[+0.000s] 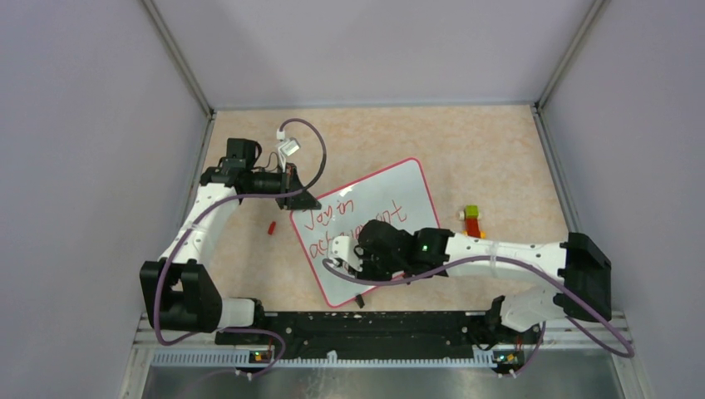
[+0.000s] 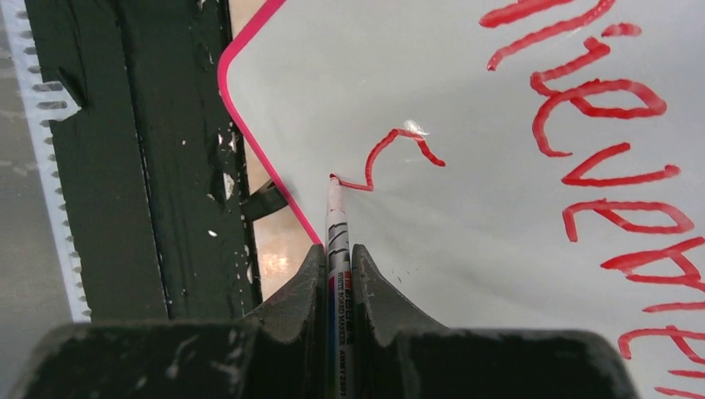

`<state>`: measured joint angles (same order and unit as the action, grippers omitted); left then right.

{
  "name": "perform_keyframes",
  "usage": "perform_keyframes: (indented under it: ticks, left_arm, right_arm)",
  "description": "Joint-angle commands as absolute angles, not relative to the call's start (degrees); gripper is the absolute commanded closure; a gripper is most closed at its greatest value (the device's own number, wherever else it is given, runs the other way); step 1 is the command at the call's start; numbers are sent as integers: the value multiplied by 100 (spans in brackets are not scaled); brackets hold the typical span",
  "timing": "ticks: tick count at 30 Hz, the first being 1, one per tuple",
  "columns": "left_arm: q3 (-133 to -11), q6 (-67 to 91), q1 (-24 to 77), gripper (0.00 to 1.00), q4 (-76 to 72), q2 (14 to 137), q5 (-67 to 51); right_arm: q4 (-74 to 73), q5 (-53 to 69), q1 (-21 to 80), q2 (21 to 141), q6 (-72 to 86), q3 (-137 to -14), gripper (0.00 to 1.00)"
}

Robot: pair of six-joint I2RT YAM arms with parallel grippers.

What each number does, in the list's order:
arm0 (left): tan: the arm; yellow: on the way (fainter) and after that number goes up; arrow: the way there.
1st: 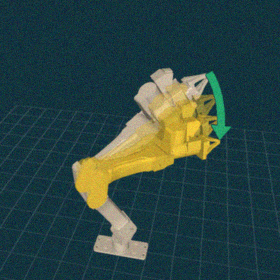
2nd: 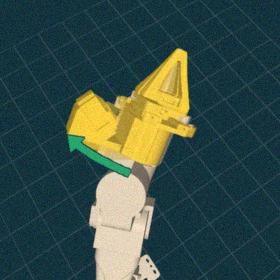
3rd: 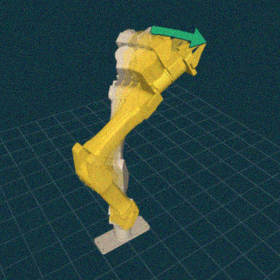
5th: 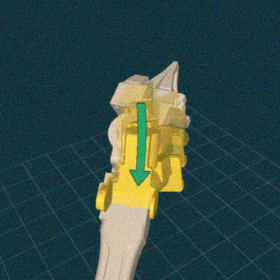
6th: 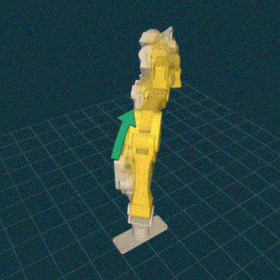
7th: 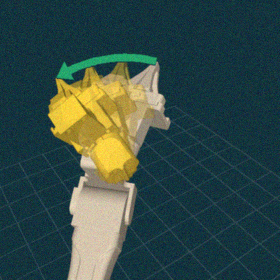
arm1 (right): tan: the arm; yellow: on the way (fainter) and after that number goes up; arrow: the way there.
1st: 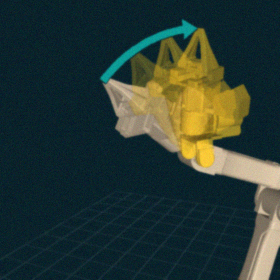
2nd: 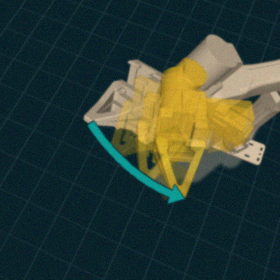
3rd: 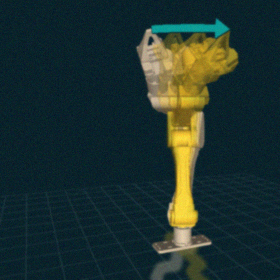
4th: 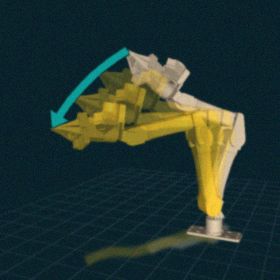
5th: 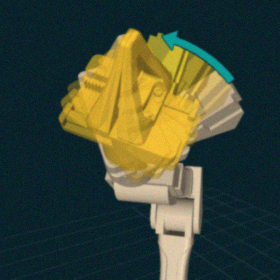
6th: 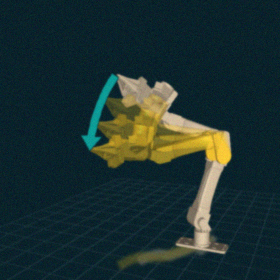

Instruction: Write a sentence on the whiteboard

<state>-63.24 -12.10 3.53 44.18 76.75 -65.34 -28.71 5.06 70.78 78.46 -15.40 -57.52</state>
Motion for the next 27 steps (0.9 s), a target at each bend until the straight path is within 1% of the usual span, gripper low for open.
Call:
perform_keyframes:
  ticks: [1,9,17,21,27]
  left_arm:
    - [-6239,-1371,352,100,4325,7643,-5868]
    - [-6233,-1388,354,100,4335,7634,-5844]
    - [-6266,-1366,352,100,4350,7618,-5837]
    - [-6258,-1370,352,100,4355,7604,-5834]
    - [-6300,-1353,352,100,4349,7671,-5858]
  right_arm:
    - [-2658,235,7119,8042,-1577,-6155,100]
    - [-2737,258,7126,8015,-1501,-6439,100]
    - [-3107,492,7040,7234,-1752,-6067,100]
    - [-3070,352,6803,7163,-1733,-5787,100]
    - [-2946,184,6613,7254,-1629,-5847,100]
